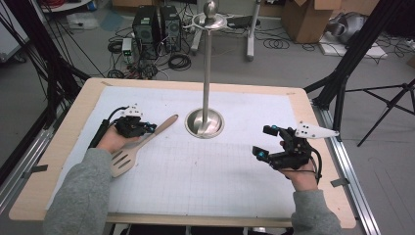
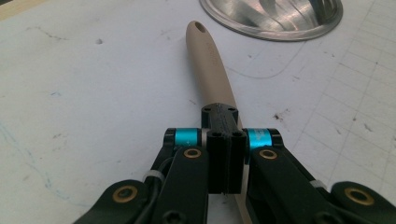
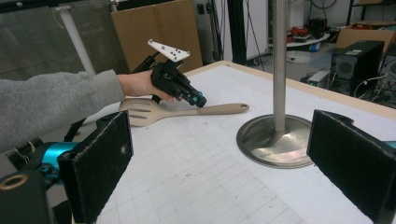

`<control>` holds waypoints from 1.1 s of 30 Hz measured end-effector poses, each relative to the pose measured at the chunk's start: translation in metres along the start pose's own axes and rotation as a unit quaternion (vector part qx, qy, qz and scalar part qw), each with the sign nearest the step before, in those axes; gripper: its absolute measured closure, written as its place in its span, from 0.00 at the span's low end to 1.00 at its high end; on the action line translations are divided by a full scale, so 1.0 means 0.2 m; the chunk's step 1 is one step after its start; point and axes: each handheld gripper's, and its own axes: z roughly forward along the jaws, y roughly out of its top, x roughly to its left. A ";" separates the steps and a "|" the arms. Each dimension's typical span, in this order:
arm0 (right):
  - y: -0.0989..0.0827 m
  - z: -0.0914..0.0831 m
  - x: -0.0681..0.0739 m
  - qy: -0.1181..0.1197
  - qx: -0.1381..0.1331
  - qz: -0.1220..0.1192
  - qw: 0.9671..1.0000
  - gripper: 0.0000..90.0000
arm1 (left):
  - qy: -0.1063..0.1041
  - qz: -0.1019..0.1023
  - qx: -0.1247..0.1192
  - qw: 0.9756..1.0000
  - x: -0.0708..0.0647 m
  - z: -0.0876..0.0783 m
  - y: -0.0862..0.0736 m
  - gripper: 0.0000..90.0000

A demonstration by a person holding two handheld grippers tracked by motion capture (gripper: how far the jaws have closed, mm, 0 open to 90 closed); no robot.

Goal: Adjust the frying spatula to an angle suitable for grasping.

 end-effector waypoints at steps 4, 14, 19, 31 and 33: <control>0.00 0.00 0.00 0.000 -0.001 0.000 1.000 0.07 | -0.006 0.004 -0.001 1.000 -0.01 0.00 0.00 1.00; -0.01 -0.01 -0.01 -0.001 -0.001 0.002 1.000 0.07 | -0.005 0.022 0.000 1.000 -0.02 0.01 0.00 1.00; -0.01 -0.01 -0.01 -0.001 -0.002 0.000 1.000 0.07 | 0.034 0.032 0.007 0.999 -0.01 -0.02 0.01 1.00; -0.01 -0.01 -0.01 -0.002 -0.003 0.001 1.000 0.07 | 0.045 0.024 0.013 0.999 -0.04 0.00 0.07 1.00; -0.01 0.00 0.00 0.000 -0.001 0.004 1.000 0.07 | 0.046 0.030 0.018 0.998 -0.05 0.02 0.10 1.00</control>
